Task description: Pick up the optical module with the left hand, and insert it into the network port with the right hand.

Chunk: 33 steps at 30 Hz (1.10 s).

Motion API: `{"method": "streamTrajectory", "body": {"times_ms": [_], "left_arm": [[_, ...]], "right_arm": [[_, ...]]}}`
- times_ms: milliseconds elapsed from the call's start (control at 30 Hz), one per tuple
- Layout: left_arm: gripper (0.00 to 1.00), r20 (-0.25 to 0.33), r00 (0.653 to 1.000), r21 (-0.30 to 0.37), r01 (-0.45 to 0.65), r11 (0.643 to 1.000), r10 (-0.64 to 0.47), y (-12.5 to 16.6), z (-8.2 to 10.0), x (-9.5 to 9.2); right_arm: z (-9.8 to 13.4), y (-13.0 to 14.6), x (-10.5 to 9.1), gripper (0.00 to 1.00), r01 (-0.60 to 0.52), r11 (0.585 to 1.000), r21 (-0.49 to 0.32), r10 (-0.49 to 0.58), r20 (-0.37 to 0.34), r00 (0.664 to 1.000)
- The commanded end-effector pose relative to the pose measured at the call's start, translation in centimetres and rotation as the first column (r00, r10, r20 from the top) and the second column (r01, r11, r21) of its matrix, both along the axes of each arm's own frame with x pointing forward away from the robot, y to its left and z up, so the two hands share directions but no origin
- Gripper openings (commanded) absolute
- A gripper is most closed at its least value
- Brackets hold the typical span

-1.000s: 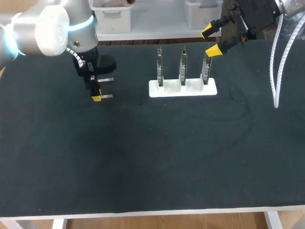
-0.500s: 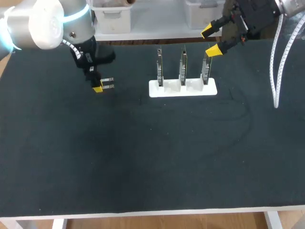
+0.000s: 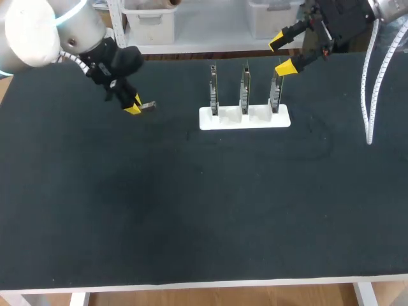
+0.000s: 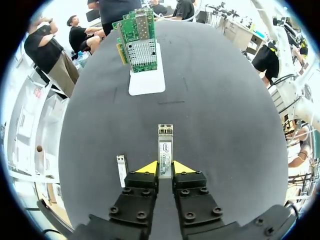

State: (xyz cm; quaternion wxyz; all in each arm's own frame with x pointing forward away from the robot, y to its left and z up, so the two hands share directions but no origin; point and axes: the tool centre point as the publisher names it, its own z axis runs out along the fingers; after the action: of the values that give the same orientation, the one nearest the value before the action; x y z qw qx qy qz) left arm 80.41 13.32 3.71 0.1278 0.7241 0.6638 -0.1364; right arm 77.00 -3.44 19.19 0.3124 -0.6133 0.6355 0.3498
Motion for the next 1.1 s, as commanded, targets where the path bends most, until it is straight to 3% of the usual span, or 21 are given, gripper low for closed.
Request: {"method": "streamTrajectory", "body": {"times_ms": [33,600,667,733,833,1000,1100], "left_arm": [[0.00,0.030,1.000,-0.007,-0.007,1.000,0.008,0.2,0.0,-0.8],[0.00,0.030,1.000,-0.007,-0.007,1.000,0.008,0.2,0.0,-0.8],[0.00,0.017,0.998,-0.094,-0.055,0.994,0.057,0.4,0.3,-0.3],[0.00,0.044,0.996,-0.169,-0.070,0.983,0.079,0.2,1.4,0.5],[0.00,0.073,0.994,-0.160,-0.065,0.985,0.077,-0.2,3.2,1.4],[0.00,0.139,0.989,-0.203,-0.017,0.979,0.046,-1.5,6.3,1.9],[0.00,0.154,0.988,-0.243,0.019,0.970,0.020,-2.0,7.0,1.9]], "right_arm": [[0.0,0.0,0.1,1.00,-0.001,1.000,0.000,0.001,-0.001,1.000],[0.0,0.0,0.1,1.00,-0.001,1.000,0.000,0.001,-0.001,1.000],[0.0,0.0,0.1,1.00,-0.001,1.000,0.000,0.001,-0.001,1.000],[0.0,0.0,0.1,1.00,-0.001,1.000,0.000,0.001,-0.001,1.000],[0.0,0.0,0.1,1.00,-0.001,1.000,0.000,0.001,-0.001,1.000],[0.0,0.0,0.1,1.00,-0.001,1.000,0.000,0.001,-0.001,1.000],[0.0,0.0,0.1,1.00,-0.001,1.000,0.000,0.001,-0.001,1.000]]}}
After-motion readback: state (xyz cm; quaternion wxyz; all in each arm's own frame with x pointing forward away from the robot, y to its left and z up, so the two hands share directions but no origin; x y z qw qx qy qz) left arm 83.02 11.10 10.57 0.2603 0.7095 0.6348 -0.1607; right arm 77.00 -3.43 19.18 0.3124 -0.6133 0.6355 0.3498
